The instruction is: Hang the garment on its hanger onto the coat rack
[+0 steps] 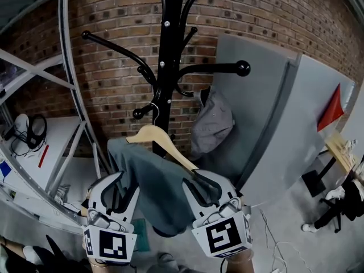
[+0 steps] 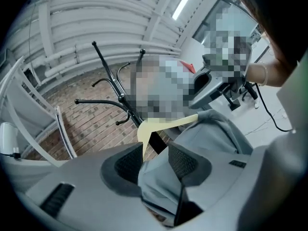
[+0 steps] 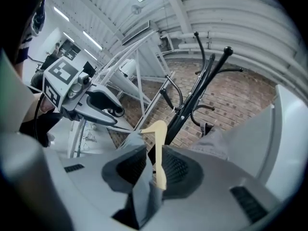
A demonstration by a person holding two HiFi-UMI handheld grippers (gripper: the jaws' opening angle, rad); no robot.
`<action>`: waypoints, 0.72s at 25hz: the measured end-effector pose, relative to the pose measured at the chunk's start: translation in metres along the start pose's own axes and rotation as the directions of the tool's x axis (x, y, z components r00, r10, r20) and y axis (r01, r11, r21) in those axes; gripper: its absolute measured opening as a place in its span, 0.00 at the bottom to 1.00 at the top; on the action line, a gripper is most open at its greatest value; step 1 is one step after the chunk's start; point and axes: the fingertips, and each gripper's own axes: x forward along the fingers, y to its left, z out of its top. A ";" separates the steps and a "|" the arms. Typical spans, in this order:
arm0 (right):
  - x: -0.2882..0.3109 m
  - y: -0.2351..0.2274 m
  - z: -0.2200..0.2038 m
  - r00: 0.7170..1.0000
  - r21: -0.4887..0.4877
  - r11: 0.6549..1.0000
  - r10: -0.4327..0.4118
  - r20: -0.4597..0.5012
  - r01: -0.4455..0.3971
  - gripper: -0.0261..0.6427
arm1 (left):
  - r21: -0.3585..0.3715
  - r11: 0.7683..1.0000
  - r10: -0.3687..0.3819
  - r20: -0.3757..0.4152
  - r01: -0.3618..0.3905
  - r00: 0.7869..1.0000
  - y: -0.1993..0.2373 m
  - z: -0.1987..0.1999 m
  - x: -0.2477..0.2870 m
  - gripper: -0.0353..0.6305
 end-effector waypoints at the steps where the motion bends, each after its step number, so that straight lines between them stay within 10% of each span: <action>1: -0.003 0.001 -0.002 1.000 0.002 1.000 0.002 -0.005 -0.002 0.20 | -0.018 1.000 0.002 0.004 -0.002 1.000 -0.001 0.001 -0.002 0.31; 18: -0.038 0.024 -0.048 0.989 0.074 0.996 0.068 -0.129 -0.059 0.18 | -0.196 0.980 0.022 -0.115 -0.044 0.993 -0.042 -0.025 -0.034 0.06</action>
